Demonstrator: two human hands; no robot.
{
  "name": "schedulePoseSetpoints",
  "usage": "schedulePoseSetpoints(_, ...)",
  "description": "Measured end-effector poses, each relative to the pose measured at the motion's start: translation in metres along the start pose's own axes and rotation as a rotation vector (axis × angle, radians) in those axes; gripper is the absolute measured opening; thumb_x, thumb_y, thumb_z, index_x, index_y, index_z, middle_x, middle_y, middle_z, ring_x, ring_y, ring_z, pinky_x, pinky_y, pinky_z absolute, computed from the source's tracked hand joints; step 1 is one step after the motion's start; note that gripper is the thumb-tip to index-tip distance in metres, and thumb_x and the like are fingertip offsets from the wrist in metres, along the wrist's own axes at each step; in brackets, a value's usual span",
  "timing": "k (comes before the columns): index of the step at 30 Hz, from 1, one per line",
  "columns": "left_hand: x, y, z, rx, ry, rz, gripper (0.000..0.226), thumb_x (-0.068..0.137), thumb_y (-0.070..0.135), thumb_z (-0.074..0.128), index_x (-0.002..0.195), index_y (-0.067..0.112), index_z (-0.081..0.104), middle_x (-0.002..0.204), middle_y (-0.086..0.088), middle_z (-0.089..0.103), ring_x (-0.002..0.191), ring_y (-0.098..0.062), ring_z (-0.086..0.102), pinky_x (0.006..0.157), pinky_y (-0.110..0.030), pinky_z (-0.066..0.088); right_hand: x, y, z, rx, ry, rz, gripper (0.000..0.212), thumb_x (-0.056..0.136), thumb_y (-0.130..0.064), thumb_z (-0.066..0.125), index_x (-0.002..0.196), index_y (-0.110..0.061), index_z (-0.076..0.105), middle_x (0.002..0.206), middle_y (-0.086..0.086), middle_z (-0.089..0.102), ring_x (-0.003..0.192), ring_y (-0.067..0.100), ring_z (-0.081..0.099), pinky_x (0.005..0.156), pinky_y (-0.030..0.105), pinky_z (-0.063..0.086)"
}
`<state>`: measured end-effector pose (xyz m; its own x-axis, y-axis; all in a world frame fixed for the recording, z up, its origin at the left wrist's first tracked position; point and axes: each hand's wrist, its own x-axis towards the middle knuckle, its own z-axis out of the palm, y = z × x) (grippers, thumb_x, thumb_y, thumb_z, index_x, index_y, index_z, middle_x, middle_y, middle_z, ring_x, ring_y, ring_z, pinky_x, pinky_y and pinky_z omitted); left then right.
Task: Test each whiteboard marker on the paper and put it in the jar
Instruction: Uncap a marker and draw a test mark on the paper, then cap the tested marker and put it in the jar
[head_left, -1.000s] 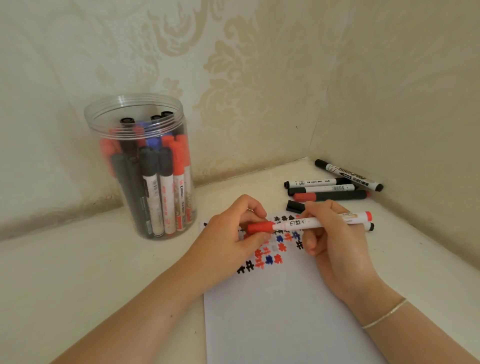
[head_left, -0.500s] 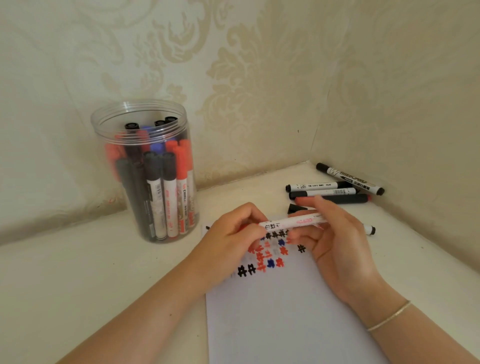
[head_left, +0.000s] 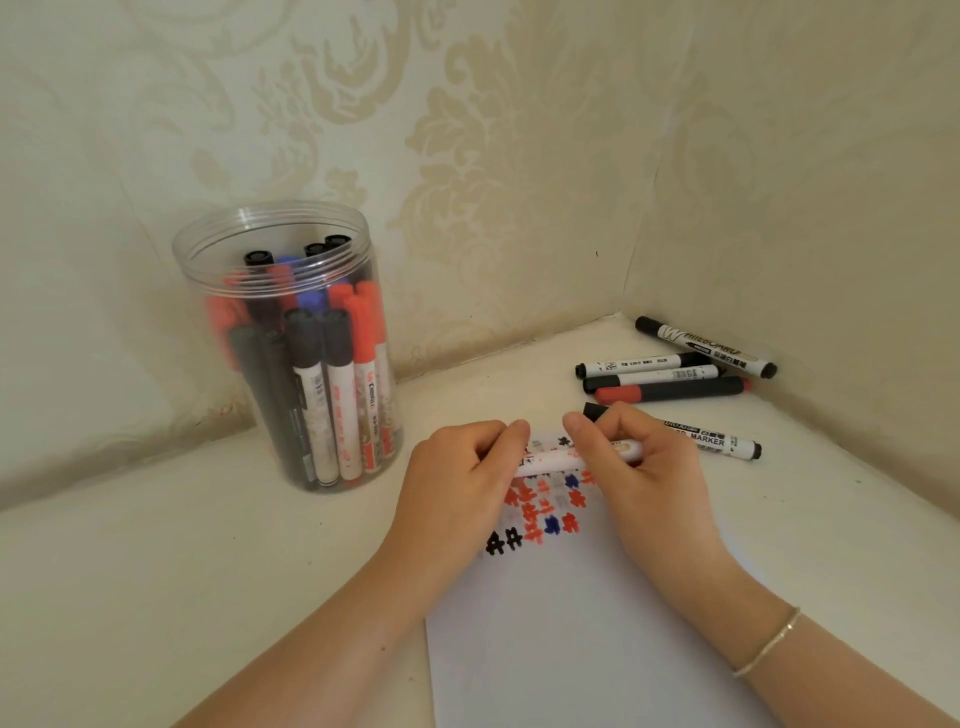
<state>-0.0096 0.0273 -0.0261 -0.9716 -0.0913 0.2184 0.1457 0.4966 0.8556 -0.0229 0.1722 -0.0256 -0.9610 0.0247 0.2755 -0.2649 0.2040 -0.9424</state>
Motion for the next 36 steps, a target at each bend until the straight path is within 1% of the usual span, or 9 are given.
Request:
schedulePoseSetpoints(7, 0.000, -0.001, 0.002, -0.020, 0.042, -0.006, 0.046, 0.095, 0.032, 0.051, 0.051, 0.021, 0.044, 0.043, 0.007, 0.039, 0.043, -0.006, 0.036, 0.047, -0.018, 0.030, 0.002, -0.005, 0.003, -0.068, -0.022, 0.018, 0.040, 0.089, -0.027, 0.063, 0.059, -0.006, 0.047, 0.039, -0.010, 0.035, 0.039, 0.005, 0.030, 0.044, 0.014, 0.028)
schedulePoseSetpoints(10, -0.002, 0.015, -0.003, -0.089, 0.178, 0.074, 0.031, 0.093, 0.036, 0.052, 0.068, 0.019, 0.056, 0.057, -0.001, 0.053, 0.052, -0.010, 0.048, 0.056, -0.028, 0.043, 0.021, -0.024, 0.008, -0.090, -0.007, 0.100, 0.032, 0.088, -0.023, 0.061, 0.061, -0.011, 0.048, 0.043, -0.005, 0.031, 0.039, 0.008, 0.025, 0.040, 0.019, 0.027)
schedulePoseSetpoints(14, 0.003, 0.061, -0.033, -0.199, 0.395, 0.292, 0.007, 0.090, 0.026, 0.059, 0.088, 0.027, 0.052, 0.074, 0.006, 0.059, 0.066, -0.007, 0.059, 0.060, -0.019, 0.050, 0.058, -0.072, 0.024, 0.236, 0.049, 0.199, 0.032, 0.086, -0.014, 0.056, 0.059, -0.017, 0.040, 0.050, 0.002, 0.027, 0.042, 0.013, 0.021, 0.042, 0.023, 0.021)
schedulePoseSetpoints(18, 0.018, 0.101, -0.082, -0.174, 0.556, 0.478, 0.017, 0.094, 0.018, 0.058, 0.099, 0.027, 0.045, 0.086, 0.005, 0.065, 0.074, -0.009, 0.068, 0.067, -0.034, 0.056, 0.079, -0.131, 0.053, 0.510, -0.127, 0.212, 0.028, 0.090, -0.019, 0.051, 0.065, -0.015, 0.040, 0.042, -0.005, 0.026, 0.034, 0.012, 0.022, 0.038, 0.022, 0.021)
schedulePoseSetpoints(22, 0.038, 0.131, -0.132, 0.070, 0.691, 0.550, 0.027, 0.097, 0.019, 0.046, 0.123, 0.018, 0.038, 0.082, -0.001, 0.065, 0.069, -0.014, 0.066, 0.067, -0.035, 0.054, 0.088, -0.178, 0.083, 0.191, -0.289, 0.056, 0.036, 0.095, -0.036, 0.042, 0.071, -0.011, 0.050, 0.059, 0.003, 0.045, 0.044, 0.016, 0.042, 0.046, 0.028, 0.039)
schedulePoseSetpoints(24, 0.050, 0.133, -0.157, 0.226, 0.720, 0.520, 0.032, 0.097, 0.019, 0.044, 0.128, 0.016, 0.036, 0.080, -0.008, 0.064, 0.067, -0.022, 0.063, 0.067, -0.043, 0.050, 0.092, -0.189, 0.095, -0.050, -0.271, -0.139, 0.035, 0.093, -0.032, 0.045, 0.074, -0.004, 0.055, 0.069, 0.011, 0.060, 0.060, 0.026, 0.058, 0.063, 0.039, 0.052)
schedulePoseSetpoints(26, 0.061, 0.127, -0.178, 0.416, 0.690, 0.449, 0.032, 0.098, 0.020, 0.042, 0.129, 0.016, 0.035, 0.078, -0.008, 0.061, 0.068, -0.026, 0.061, 0.065, -0.044, 0.048, 0.096, -0.195, 0.103, -0.141, -0.366, -0.256, 0.020, 0.088, -0.018, 0.049, 0.083, -0.003, 0.062, 0.079, 0.015, 0.069, 0.073, 0.029, 0.067, 0.074, 0.041, 0.056)
schedulePoseSetpoints(29, 0.068, 0.114, -0.197, 0.554, 0.561, 0.391, 0.029, 0.098, 0.023, 0.042, 0.126, 0.021, 0.035, 0.075, -0.008, 0.060, 0.066, -0.028, 0.062, 0.064, -0.045, 0.049, 0.096, -0.195, 0.107, -0.282, -0.609, -0.287, 0.008, 0.080, -0.012, 0.062, 0.086, -0.016, 0.065, 0.088, 0.009, 0.070, 0.081, 0.022, 0.066, 0.073, 0.030, 0.051)
schedulePoseSetpoints(36, 0.068, 0.098, -0.193, 0.575, 0.268, 0.329, 0.018, 0.098, 0.026, 0.043, 0.115, 0.023, 0.038, 0.067, -0.005, 0.056, 0.062, -0.022, 0.058, 0.066, -0.045, 0.050, 0.098, -0.182, 0.117, -0.522, -0.645, -0.300, 0.020, 0.071, -0.022, 0.074, 0.082, -0.007, 0.069, 0.077, 0.005, 0.061, 0.075, 0.023, 0.059, 0.062, 0.029, 0.045)
